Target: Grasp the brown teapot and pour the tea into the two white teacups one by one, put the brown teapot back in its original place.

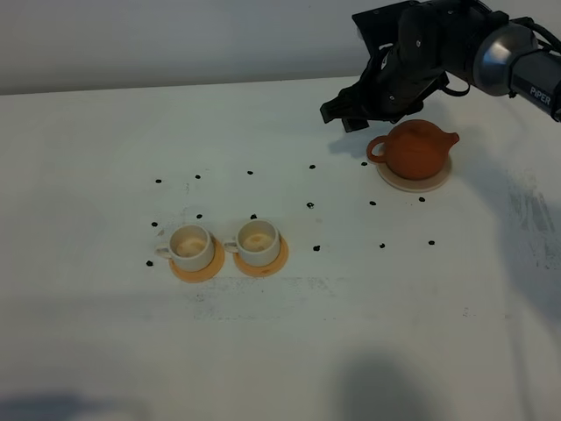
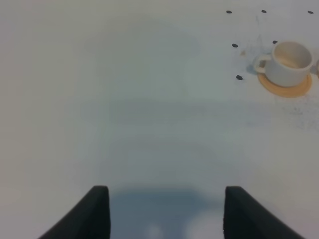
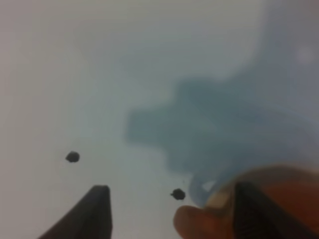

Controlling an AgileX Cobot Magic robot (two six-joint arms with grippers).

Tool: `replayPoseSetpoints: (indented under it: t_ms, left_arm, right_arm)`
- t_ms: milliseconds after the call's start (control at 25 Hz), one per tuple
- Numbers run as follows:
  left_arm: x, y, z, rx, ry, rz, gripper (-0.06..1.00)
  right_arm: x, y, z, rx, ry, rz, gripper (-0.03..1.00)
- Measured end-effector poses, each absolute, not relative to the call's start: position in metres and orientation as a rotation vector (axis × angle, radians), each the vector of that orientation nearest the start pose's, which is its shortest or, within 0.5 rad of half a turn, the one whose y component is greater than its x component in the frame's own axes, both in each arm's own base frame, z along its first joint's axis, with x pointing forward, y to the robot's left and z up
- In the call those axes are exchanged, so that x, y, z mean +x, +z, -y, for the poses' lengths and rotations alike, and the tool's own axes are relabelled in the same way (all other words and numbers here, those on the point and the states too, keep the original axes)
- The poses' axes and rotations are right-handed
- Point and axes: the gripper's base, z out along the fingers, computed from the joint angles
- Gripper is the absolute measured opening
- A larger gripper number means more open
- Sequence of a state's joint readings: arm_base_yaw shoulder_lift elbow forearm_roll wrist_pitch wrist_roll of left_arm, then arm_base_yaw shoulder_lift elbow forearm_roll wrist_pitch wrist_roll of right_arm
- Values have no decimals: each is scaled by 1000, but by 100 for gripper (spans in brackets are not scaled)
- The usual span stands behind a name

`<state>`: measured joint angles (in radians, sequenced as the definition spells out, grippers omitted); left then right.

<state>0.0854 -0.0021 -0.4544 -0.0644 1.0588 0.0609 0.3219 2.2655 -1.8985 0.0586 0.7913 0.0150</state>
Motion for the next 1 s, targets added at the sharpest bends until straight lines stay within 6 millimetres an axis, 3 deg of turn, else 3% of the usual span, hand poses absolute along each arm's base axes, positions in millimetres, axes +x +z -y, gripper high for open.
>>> replayPoseSetpoints:
  t_ms: [1000]
  left_arm:
    - [0, 265, 5, -25, 12, -2084, 50]
  right_arm:
    - [478, 159, -169, -394, 163, -2653, 54]
